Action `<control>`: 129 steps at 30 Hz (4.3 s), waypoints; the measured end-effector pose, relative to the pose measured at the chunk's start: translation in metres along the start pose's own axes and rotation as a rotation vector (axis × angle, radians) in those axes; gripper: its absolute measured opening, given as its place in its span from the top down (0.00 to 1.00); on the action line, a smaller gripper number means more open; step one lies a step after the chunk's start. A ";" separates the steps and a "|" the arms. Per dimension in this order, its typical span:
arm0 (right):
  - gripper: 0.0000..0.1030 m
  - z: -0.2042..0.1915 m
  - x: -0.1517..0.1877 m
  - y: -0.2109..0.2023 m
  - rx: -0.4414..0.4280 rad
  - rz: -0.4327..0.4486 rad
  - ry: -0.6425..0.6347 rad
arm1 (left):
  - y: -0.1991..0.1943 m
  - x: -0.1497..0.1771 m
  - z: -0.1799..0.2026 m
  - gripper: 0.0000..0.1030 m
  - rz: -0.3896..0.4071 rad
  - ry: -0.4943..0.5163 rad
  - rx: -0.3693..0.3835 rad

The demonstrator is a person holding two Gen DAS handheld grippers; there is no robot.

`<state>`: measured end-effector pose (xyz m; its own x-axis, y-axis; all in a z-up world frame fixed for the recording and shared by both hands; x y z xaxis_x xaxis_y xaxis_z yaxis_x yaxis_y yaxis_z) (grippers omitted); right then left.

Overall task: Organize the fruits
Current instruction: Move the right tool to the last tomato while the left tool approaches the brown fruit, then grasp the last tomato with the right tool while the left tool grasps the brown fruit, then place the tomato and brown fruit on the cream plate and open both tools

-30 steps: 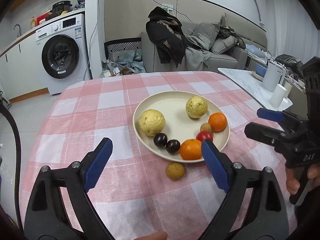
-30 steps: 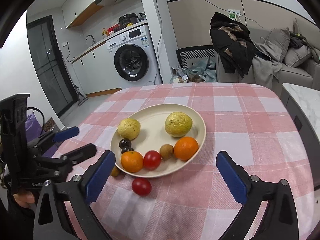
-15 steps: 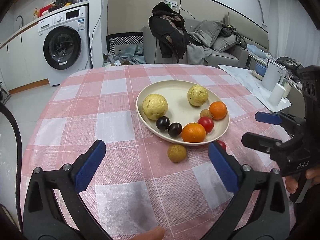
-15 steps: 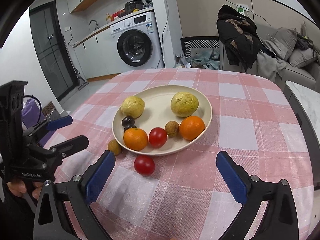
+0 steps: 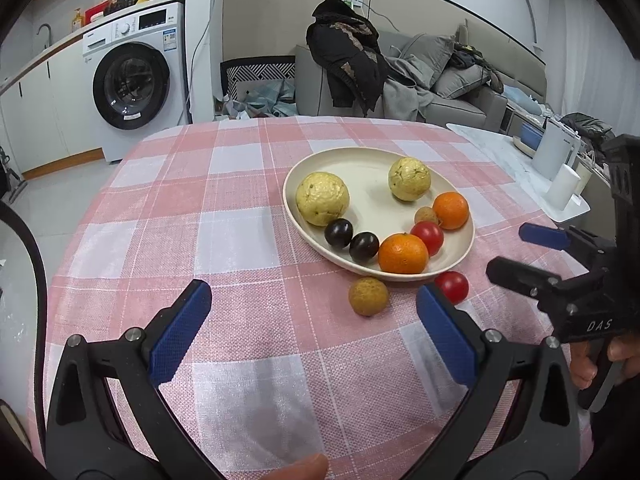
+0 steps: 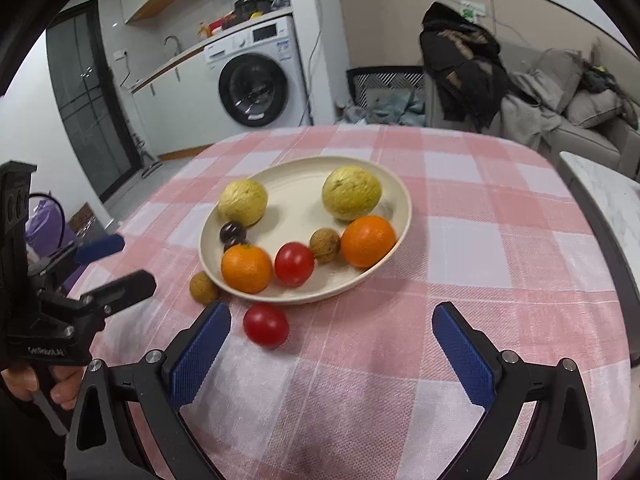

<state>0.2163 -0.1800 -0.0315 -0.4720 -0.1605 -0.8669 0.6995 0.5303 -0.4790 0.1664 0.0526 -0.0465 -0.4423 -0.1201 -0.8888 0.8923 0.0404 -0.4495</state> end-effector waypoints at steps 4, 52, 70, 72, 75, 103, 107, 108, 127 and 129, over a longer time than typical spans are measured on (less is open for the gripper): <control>0.00 -0.001 0.001 0.004 -0.007 -0.011 0.017 | 0.004 0.002 -0.002 0.01 -0.010 -0.001 -0.012; 0.70 -0.042 0.025 0.031 -0.136 -0.155 -0.082 | 0.031 0.026 0.003 0.01 -0.169 -0.035 0.022; 0.70 -0.004 0.001 -0.007 -0.095 -0.057 -0.006 | 0.048 0.029 0.029 0.43 -0.193 0.049 0.052; 0.70 -0.001 0.000 -0.006 -0.090 -0.056 -0.001 | 0.048 0.029 0.032 0.46 -0.188 0.055 0.061; 0.70 -0.002 0.000 -0.007 -0.088 -0.055 -0.001 | 0.048 0.027 0.031 0.53 -0.184 0.039 0.079; 0.70 -0.007 -0.004 -0.012 -0.095 -0.017 -0.011 | 0.001 -0.002 0.038 0.76 -0.027 0.051 0.152; 0.70 -0.010 -0.008 -0.012 -0.099 -0.001 -0.017 | -0.002 -0.010 0.039 0.76 -0.003 0.059 0.130; 0.70 -0.011 -0.009 -0.012 -0.099 0.004 -0.019 | -0.002 -0.012 0.038 0.76 0.002 0.062 0.125; 0.70 -0.016 -0.034 0.001 -0.099 0.055 -0.005 | 0.029 -0.039 0.050 0.76 0.032 0.043 0.121; 0.70 -0.014 -0.036 0.003 -0.097 0.059 0.002 | 0.034 -0.041 0.050 0.76 0.040 0.042 0.120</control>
<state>0.2281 -0.1604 0.0002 -0.4329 -0.1247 -0.8928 0.6707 0.6172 -0.4114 0.2194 0.0098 -0.0206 -0.4075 -0.0787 -0.9098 0.9125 -0.0745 -0.4022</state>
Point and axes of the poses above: each gripper's, at about its wrist camera, not at the fingertips, and y roughly the way its jaws point, z to its right, x to its underside, the point moved 4 cm from there along y, roughly the way its jaws point, and after that the axes turned 15 degrees about z, right-handed, at the moved point
